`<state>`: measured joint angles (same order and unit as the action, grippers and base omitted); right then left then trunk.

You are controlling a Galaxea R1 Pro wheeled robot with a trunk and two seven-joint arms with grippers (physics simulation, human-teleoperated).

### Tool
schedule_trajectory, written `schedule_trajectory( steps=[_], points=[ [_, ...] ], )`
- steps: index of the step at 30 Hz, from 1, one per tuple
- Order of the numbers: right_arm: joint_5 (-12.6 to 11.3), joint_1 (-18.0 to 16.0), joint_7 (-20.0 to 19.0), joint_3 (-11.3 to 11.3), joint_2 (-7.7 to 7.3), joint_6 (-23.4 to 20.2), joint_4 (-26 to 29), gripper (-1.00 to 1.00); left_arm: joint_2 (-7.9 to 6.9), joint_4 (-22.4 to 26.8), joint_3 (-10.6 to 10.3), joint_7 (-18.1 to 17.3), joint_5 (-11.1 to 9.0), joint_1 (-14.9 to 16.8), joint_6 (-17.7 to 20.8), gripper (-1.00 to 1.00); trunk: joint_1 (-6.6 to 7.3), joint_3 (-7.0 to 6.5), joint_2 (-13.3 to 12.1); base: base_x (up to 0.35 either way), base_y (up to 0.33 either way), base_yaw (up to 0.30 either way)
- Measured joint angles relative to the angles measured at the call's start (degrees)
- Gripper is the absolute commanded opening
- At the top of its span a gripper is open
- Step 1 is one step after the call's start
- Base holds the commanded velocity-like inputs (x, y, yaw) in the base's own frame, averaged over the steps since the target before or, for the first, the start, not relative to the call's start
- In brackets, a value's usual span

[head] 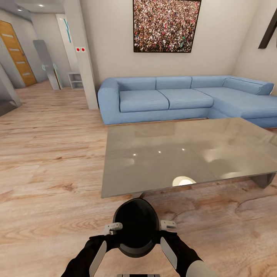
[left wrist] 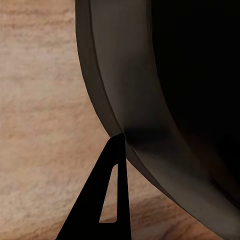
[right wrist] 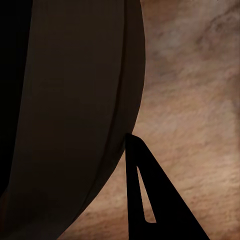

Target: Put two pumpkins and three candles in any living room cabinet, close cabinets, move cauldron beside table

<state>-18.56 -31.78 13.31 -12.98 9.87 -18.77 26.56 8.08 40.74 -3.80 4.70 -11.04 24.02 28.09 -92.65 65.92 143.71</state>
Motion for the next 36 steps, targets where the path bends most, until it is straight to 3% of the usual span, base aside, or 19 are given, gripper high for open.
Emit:
schedule_trajectory(
  steps=[12,23,36],
  points=[
    [0.0,0.0,0.0,0.0,0.02,0.0,0.0,-1.00,0.00,0.0,0.1,-0.1,0.1,0.0,0.0,-1.00,-0.03,0.22,0.0,0.000,0.000,0.000],
    [-0.5,0.0,0.3,-0.4,-0.15,-0.8,1.0,-1.00,0.03,0.8,0.0,0.1,-0.1,0.0,0.7,-1.00,-0.21,2.20,0.2,0.000,0.000,0.000],
    [-0.5,-0.1,0.1,-0.5,-0.25,0.0,1.4,-1.00,0.07,1.4,0.0,0.1,0.2,0.0,0.0,-1.00,0.85,4.18,0.3,0.000,0.000,0.000]
  ],
)
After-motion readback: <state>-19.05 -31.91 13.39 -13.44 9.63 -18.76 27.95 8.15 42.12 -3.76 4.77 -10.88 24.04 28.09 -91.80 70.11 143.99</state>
